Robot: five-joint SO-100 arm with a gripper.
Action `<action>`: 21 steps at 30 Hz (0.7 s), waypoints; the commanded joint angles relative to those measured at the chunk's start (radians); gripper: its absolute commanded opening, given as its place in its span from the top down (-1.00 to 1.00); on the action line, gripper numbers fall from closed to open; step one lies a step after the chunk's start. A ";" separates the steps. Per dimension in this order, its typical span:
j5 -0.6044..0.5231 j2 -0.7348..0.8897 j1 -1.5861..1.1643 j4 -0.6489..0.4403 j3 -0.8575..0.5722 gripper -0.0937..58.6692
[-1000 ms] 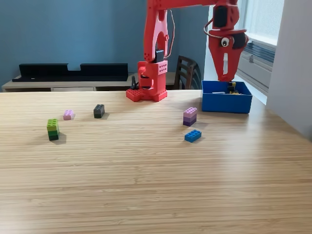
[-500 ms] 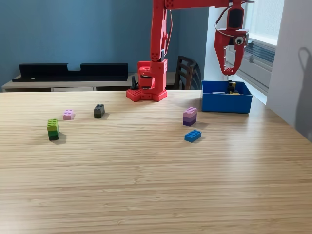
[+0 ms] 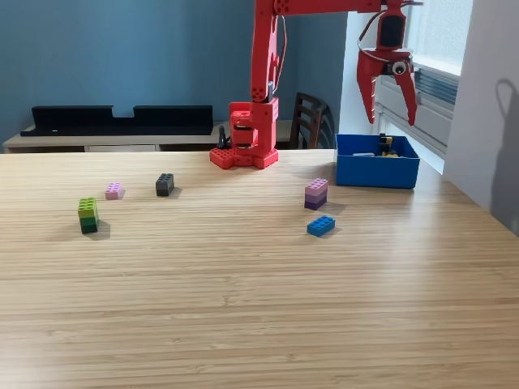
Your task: Grasp a lego block and put it in the bin.
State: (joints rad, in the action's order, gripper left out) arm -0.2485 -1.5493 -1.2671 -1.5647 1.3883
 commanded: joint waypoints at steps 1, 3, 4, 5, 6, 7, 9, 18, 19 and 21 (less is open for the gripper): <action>-0.017 -0.091 0.055 -0.011 -0.057 0.82; -0.037 -0.091 0.118 -0.011 -0.071 0.99; -0.044 -0.091 0.160 -0.011 -0.078 0.99; -0.054 -0.091 0.202 -0.011 -0.086 0.99; -0.066 -0.091 0.249 -0.011 -0.094 0.99; -0.072 -0.091 0.299 -0.011 -0.101 0.99; -0.092 -0.091 0.407 -0.011 -0.118 0.99; -0.034 -0.091 0.879 -0.011 -0.189 0.99; -0.021 -0.091 0.911 -0.011 -0.193 0.99; 0.000 -0.091 0.959 -0.011 -0.199 0.99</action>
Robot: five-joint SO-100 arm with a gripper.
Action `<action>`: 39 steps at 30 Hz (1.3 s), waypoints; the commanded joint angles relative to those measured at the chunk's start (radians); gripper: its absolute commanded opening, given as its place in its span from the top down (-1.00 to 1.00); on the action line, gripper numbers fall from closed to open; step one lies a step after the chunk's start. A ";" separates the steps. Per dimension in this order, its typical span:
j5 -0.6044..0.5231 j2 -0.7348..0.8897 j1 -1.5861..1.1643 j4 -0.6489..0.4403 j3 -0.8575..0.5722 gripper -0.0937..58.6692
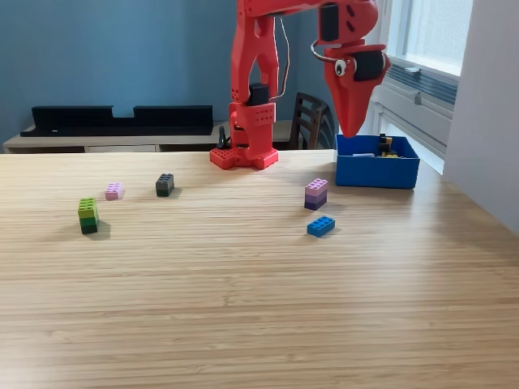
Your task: Grasp a lego block and put it in the bin.
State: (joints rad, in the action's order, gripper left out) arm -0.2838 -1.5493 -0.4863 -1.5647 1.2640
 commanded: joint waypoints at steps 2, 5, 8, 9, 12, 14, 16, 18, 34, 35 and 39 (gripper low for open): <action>0.048 -0.091 0.209 -0.011 -0.077 0.99; 0.055 -0.091 0.242 -0.009 -0.074 0.99; 0.057 -0.091 0.255 -0.009 -0.071 0.99; 0.057 -0.091 0.255 -0.009 -0.071 0.99; 0.052 -0.091 0.252 -0.009 -0.077 0.99; 0.044 -0.091 0.247 -0.009 -0.089 0.99; 0.043 -0.091 0.247 -0.009 -0.100 0.99; 0.043 -0.091 0.247 -0.009 -0.106 0.99; 0.054 -0.091 0.285 -0.005 -0.098 0.99; 0.052 -0.091 0.285 -0.003 -0.098 0.99; 0.051 -0.091 0.291 0.002 -0.089 0.99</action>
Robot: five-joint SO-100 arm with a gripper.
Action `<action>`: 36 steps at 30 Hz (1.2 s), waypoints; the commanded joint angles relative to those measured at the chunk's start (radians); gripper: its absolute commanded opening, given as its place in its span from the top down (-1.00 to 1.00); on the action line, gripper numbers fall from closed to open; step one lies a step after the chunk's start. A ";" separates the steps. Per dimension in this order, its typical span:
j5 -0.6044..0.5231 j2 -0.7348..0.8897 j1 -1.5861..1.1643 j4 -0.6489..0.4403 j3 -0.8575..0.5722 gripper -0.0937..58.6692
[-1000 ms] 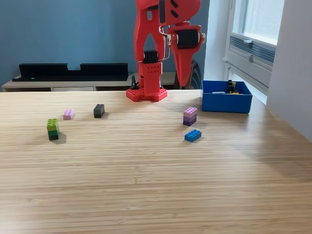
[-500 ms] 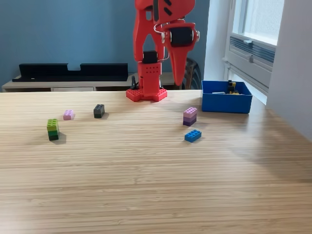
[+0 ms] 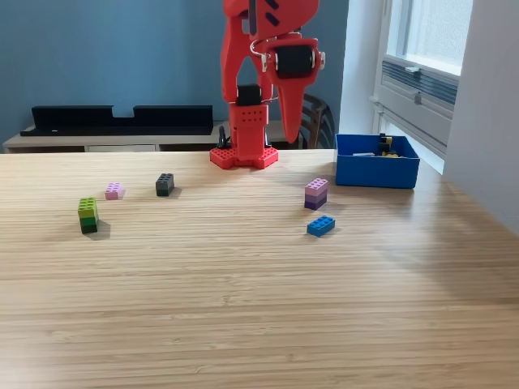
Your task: Grasp a lego block and put it in the bin.
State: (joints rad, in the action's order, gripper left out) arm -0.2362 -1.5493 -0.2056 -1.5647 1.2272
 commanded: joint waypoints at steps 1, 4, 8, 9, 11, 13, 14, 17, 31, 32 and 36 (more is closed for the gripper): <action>0.003 -0.091 0.015 0.008 -0.046 0.99; -0.009 -0.091 0.044 0.031 -0.026 0.99; -0.041 -0.091 0.112 0.051 0.000 0.99; -0.049 -0.091 0.135 0.052 0.006 0.99; -0.066 -0.091 0.189 0.055 0.025 0.99; -0.080 -0.091 0.245 0.057 0.048 0.99; -0.084 -0.091 0.276 0.057 0.061 0.99; -0.087 -0.091 0.376 0.067 0.103 0.99; -0.167 -0.091 0.856 0.080 0.193 0.99; -0.169 -0.091 0.887 0.084 0.207 0.99; -0.164 -0.091 1.006 0.104 0.270 0.99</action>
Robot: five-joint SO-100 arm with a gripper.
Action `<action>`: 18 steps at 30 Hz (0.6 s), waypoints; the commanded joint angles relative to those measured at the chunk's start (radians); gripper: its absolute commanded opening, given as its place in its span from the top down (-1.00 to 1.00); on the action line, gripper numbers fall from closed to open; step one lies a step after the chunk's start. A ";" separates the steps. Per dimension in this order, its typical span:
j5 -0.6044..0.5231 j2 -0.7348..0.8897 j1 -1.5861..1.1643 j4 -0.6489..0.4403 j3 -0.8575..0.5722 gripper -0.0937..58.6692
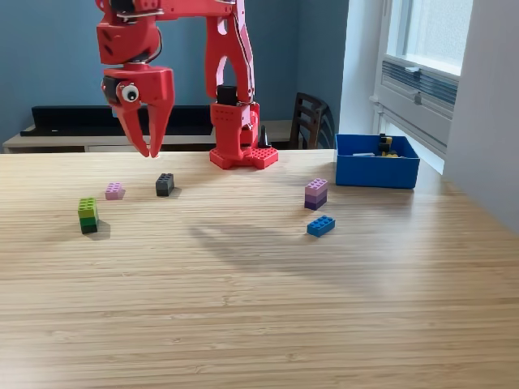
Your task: Grasp a lego block and put it in the bin.
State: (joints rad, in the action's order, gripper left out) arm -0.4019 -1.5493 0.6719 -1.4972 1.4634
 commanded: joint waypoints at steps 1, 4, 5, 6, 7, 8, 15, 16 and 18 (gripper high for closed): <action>0.002 -0.091 0.158 0.049 0.051 0.99; 0.020 -0.091 0.232 0.112 0.106 0.99; 0.025 -0.091 0.252 0.132 0.123 0.99; 0.031 -0.091 0.270 0.147 0.135 0.93; 0.038 -0.091 0.284 0.161 0.149 0.87; 0.044 -0.091 0.299 0.176 0.161 0.86; 0.066 -0.091 0.347 0.238 0.241 0.27; 0.066 -0.091 0.350 0.242 0.244 0.23; 0.066 -0.091 0.354 0.253 0.252 0.14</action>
State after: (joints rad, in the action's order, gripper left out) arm -0.3375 -1.5524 1.0109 -1.2594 1.7227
